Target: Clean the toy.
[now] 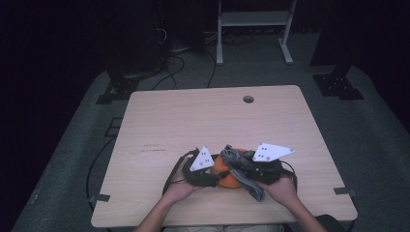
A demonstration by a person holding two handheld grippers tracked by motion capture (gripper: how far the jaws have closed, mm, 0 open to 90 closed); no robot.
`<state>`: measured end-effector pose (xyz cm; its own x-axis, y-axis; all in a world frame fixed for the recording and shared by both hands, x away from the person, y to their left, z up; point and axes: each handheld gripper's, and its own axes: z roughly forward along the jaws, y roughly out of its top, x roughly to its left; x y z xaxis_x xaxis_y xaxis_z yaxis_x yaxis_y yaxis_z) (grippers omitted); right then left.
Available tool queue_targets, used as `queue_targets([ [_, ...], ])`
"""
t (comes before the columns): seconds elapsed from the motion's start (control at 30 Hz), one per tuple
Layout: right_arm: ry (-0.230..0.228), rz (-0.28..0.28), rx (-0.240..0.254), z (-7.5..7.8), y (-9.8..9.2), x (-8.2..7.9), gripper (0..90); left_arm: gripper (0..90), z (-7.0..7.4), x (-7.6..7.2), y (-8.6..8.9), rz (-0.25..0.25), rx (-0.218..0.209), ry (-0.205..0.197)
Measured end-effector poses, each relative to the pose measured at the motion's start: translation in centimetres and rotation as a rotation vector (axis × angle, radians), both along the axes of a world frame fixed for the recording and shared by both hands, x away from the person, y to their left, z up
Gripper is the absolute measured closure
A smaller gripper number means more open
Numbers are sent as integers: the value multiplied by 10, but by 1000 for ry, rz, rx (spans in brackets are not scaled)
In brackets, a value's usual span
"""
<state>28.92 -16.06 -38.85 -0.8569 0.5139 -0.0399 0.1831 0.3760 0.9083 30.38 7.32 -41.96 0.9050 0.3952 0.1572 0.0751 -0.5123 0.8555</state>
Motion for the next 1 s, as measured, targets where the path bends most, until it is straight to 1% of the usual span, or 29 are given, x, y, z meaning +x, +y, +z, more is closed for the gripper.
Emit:
queue_targets([
  [0.03, 5, -6, 4, 0, -2, 2, 755, 425, 0, 0, 1, -10, 2, -7],
  [0.1, 5, -38, 11, 1, -10, 6, 755, 432, -1, 0, 3, -21, 5, -12],
  [0.17, 16, -75, 10, 0, -20, 11, 755, 422, -1, 1, 4, -27, 3, -3],
  [0.2, 23, -84, 7, -2, -24, 12, 756, 393, 0, 2, 3, -24, -7, 16],
  [0.23, 35, -86, 10, -3, -25, 12, 756, 338, 1, 4, 2, -16, -20, 47],
  [0.27, 38, -83, 12, -3, -25, 11, 756, 267, 2, 6, 1, -10, -44, 86],
  [0.3, 42, -71, 15, -3, -22, 10, 755, 210, 2, 9, 0, 0, -58, 128],
  [0.33, 44, -51, 24, -2, -18, 8, 755, 192, 2, 10, -1, 10, -67, 143],
  [0.37, 45, -31, 31, -1, -13, 6, 756, 207, 2, 8, -2, 7, -60, 116],
  [0.4, 34, -15, 22, -1, -7, 5, 755, 294, 2, 5, -1, 5, -40, 77],
  [0.43, 34, -14, 16, 0, -5, 4, 755, 346, 2, 1, -1, 4, -15, 32],
  [0.47, 26, -13, 11, 0, -4, 4, 756, 382, 1, 0, 0, -4, -10, 11],
  [0.57, 36, -42, 17, -2, -14, 9, 757, 423, 1, 1, 4, -20, 9, 0],
  [0.63, 43, -81, 15, -5, -24, 14, 757, 423, 0, 3, 7, -23, 3, 8],
  [0.7, 64, -118, 16, -8, -34, 18, 757, 420, -2, 4, 10, -32, -2, 13],
  [0.73, 72, -128, 14, -9, -38, 20, 757, 413, -2, 5, 11, -33, -7, 19],
  [0.77, 88, -130, 25, -10, -40, 21, 757, 399, -2, 6, 11, -35, -12, 30],
  [0.8, 100, -125, 38, -10, -41, 21, 757, 359, -2, 7, 11, -33, -20, 50],
  [0.83, 101, -118, 39, -10, -39, 21, 757, 290, 0, 10, 11, -26, -37, 101],
  [0.87, 103, -101, 47, -9, -35, 19, 757, 204, 2, 12, 10, -20, -44, 129],
  [0.9, 106, -84, 61, -9, -33, 18, 757, 161, 3, 14, 9, -8, -71, 157],
  [0.93, 104, -63, 68, -8, -28, 16, 757, 141, 4, 16, 9, -15, -86, 183],
  [0.97, 94, -36, 67, -8, -22, 13, 757, 172, 4, 15, 9, -17, -81, 179],
  [1.0, 86, -25, 63, -8, -18, 12, 757, 221, 3, 12, 10, -17, -59, 141],
])
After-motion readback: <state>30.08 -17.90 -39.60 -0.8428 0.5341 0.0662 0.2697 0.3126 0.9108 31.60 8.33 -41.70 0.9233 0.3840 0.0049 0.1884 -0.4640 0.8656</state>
